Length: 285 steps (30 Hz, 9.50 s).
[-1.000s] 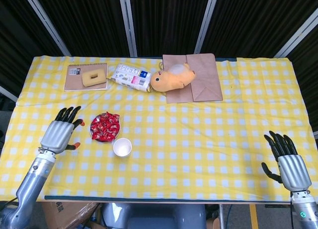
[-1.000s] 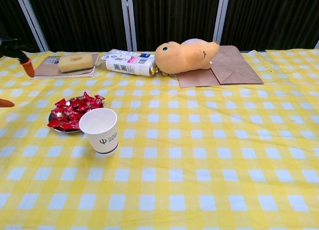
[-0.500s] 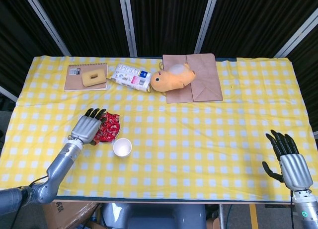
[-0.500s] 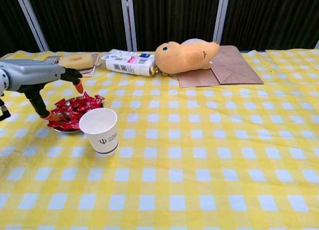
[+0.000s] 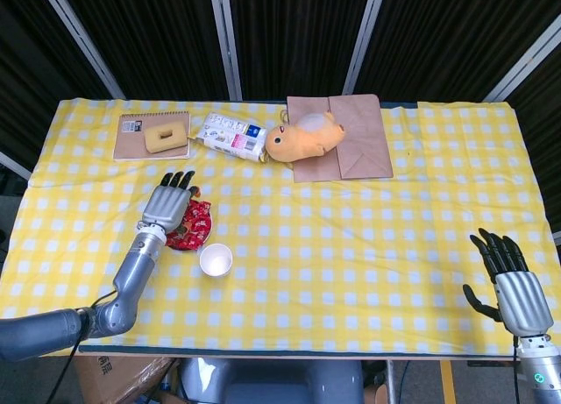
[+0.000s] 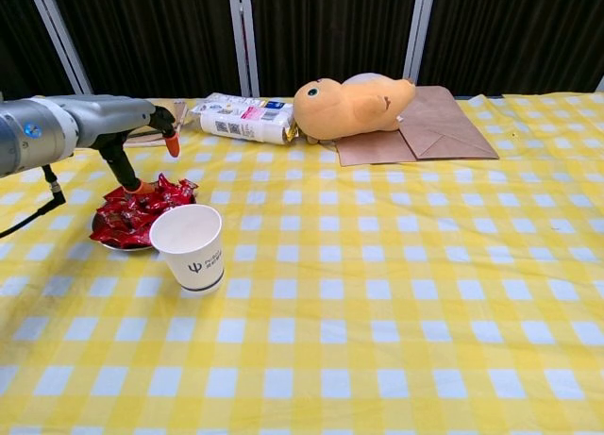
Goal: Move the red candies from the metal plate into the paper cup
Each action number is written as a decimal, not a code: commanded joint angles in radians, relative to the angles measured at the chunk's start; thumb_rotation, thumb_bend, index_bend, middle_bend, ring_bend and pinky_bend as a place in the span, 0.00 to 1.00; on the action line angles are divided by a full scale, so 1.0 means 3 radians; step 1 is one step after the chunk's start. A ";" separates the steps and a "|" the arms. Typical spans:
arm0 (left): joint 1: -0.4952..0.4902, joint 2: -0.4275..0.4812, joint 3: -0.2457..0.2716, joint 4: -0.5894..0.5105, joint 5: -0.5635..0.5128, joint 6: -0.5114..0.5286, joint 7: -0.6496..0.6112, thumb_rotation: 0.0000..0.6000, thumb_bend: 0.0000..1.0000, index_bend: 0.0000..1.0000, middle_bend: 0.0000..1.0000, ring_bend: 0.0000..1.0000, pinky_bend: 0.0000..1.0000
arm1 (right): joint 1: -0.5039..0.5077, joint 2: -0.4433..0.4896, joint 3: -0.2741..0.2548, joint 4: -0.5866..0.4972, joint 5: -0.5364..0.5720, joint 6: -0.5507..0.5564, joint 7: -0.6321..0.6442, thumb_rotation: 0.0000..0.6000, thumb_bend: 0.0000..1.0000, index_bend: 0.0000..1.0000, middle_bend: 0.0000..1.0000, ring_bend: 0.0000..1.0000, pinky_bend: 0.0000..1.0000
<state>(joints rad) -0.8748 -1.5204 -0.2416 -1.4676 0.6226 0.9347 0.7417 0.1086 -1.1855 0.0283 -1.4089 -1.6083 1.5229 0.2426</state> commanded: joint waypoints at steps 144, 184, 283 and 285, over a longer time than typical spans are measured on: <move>0.0125 0.0068 0.0369 0.0341 0.0015 0.0107 -0.0433 1.00 0.25 0.39 0.00 0.00 0.00 | 0.0018 -0.0091 0.0065 0.0145 0.0000 0.0111 0.0259 1.00 0.42 0.00 0.00 0.00 0.00; -0.0009 -0.0353 0.0284 0.0832 -0.0048 -0.0133 -0.0340 1.00 0.45 0.57 0.03 0.00 0.00 | 0.0019 -0.0109 0.0079 0.0170 0.0013 0.0135 0.0295 1.00 0.42 0.00 0.00 0.00 0.00; 0.0100 0.0325 0.0366 -0.0310 0.0032 0.0258 -0.0218 1.00 0.20 0.40 0.00 0.00 0.00 | 0.0032 -0.0171 0.0080 0.0266 -0.0024 0.0188 0.0364 1.00 0.42 0.00 0.00 0.00 0.00; 0.0055 0.0214 0.0355 -0.0145 -0.0025 0.0207 -0.0194 1.00 0.20 0.40 0.00 0.00 0.00 | 0.0033 -0.0168 0.0082 0.0263 -0.0017 0.0181 0.0370 1.00 0.42 0.00 0.00 0.00 0.00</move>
<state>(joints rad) -0.8387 -1.4193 -0.1313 -1.5569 0.6399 1.0188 0.6697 0.1184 -1.2361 0.0528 -1.3299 -1.6133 1.5774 0.3534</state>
